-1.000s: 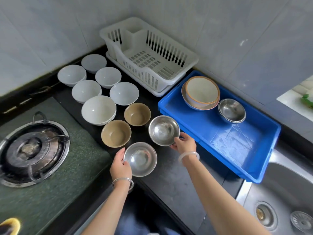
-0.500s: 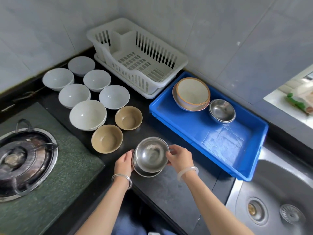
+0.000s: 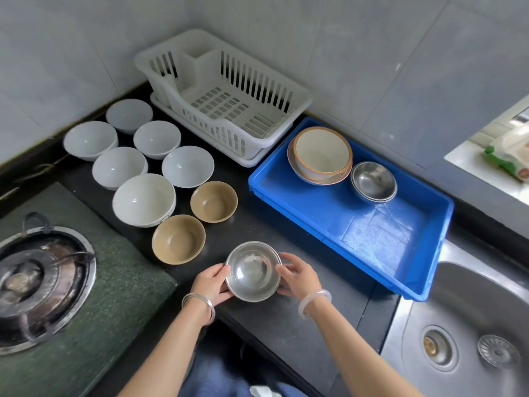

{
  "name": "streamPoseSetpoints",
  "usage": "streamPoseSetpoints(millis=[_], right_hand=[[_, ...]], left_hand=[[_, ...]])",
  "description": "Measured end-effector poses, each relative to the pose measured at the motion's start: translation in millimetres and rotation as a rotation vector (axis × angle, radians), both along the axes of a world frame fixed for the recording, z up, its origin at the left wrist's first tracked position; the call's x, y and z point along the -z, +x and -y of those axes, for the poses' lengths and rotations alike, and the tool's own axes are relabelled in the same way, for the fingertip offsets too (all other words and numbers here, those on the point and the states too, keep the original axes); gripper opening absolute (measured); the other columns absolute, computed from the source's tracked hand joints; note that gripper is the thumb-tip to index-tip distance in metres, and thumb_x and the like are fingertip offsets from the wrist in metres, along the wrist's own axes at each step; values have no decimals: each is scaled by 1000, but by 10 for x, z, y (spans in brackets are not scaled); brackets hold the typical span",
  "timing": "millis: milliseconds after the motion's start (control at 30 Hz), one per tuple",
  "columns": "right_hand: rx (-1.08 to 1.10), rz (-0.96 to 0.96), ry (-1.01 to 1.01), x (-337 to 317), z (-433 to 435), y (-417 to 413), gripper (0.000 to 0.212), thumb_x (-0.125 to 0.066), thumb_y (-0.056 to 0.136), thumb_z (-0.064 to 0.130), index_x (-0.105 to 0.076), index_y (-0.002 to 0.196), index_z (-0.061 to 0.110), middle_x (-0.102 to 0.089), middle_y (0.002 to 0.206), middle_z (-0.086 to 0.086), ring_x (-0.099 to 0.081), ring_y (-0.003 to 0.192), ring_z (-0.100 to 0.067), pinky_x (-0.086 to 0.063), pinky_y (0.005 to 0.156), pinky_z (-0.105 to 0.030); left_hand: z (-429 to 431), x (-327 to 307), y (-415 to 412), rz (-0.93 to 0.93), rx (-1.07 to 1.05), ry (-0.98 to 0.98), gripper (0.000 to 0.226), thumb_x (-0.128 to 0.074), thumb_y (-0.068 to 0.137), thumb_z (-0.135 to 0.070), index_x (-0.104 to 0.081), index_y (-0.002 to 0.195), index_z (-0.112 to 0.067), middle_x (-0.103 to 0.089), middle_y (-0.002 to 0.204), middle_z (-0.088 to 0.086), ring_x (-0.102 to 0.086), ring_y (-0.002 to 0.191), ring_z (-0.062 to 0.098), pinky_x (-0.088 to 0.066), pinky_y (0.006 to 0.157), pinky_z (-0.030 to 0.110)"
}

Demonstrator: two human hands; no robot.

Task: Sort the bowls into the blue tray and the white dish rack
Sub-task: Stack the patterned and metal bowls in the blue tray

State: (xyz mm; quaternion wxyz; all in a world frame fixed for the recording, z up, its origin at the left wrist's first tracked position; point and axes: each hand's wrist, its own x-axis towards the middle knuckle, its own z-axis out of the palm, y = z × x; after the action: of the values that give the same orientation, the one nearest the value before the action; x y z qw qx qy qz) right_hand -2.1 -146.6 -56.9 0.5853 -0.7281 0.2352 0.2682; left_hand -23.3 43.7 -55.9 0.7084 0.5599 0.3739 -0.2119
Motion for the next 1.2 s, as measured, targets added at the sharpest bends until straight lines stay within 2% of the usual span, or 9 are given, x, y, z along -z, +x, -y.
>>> streamPoseSetpoints(millis=[133, 400, 467, 633, 767, 833, 933, 1033, 1200], right_hand=[[96, -30, 109, -44, 60, 39, 29, -58, 90, 16, -61, 119, 19, -71, 100, -8, -71, 85, -20, -60, 68, -29], [287, 144, 223, -425, 490, 399, 19, -58, 90, 12, -66, 105, 19, -72, 81, -2, -71, 66, -14, -56, 57, -22], [337, 170, 214, -523, 680, 547, 15, -57, 90, 13, -66, 100, 21, -69, 72, 1, -67, 59, -11, -55, 55, -21], [444, 247, 135, -702, 1303, 950, 11, -56, 91, 15, -64, 98, 20, -66, 81, -3, -64, 63, -20, -57, 55, -21], [524, 298, 93, -745, 1795, 1273, 14, -56, 91, 13, -62, 104, 16, -66, 81, -4, -64, 65, -24, -54, 51, -18], [538, 309, 68, -693, 2008, 1423, 20, -56, 91, 12, -62, 110, 12, -65, 82, -4, -63, 65, -25, -53, 51, -17], [553, 283, 39, -569, 2247, 1622, 23, -56, 91, 12, -63, 113, 11, -66, 88, -7, -65, 70, -25, -54, 55, -20], [522, 225, -23, -432, 2407, 1801, 24, -57, 89, 12, -65, 112, 12, -68, 82, -3, -67, 72, -22, -56, 67, -26], [479, 196, -151, -289, 2504, 1968, 25, -55, 87, 13, -69, 108, 14, -66, 71, 1, -66, 67, -15, -55, 83, -31]], left_hand=[[36, -65, 125, 20, 64, 13, 16, -51, 93, -14, -63, 86, -21, -67, 95, 9, -65, 89, 22, -54, 66, 30], [414, -466, 795, 129, 133, -24, 8, -57, 90, -15, -61, 94, -9, -66, 94, 11, -65, 85, 23, -55, 63, 29], [632, -586, 996, 171, 164, -38, 8, -56, 90, -14, -61, 92, -8, -66, 92, 10, -64, 84, 22, -55, 63, 28], [1369, -806, 1533, 245, 230, -30, 8, -54, 91, -10, -56, 85, -5, -58, 79, 8, -57, 73, 19, -56, 60, 29], [1976, -782, 1907, 259, 203, -48, 14, -55, 89, -5, -55, 75, -6, -57, 75, 7, -57, 77, 22, -54, 70, 35], [2236, -706, 2071, 273, 218, 12, 6, -55, 89, -4, -60, 86, -3, -60, 80, 7, -56, 82, 22, -52, 70, 32], [2530, -587, 2270, 317, 296, 147, 21, -52, 87, 0, -64, 105, -1, -66, 96, 11, -60, 86, 25, -55, 77, 35], [2716, -489, 2391, 381, 385, 310, 27, -46, 87, 2, -66, 101, -9, -66, 96, 14, -62, 96, 33, -52, 90, 42], [2895, -384, 2482, 439, 517, 585, 27, -42, 88, 0, -63, 103, -7, -67, 107, 18, -54, 85, 25, -41, 76, 30]])
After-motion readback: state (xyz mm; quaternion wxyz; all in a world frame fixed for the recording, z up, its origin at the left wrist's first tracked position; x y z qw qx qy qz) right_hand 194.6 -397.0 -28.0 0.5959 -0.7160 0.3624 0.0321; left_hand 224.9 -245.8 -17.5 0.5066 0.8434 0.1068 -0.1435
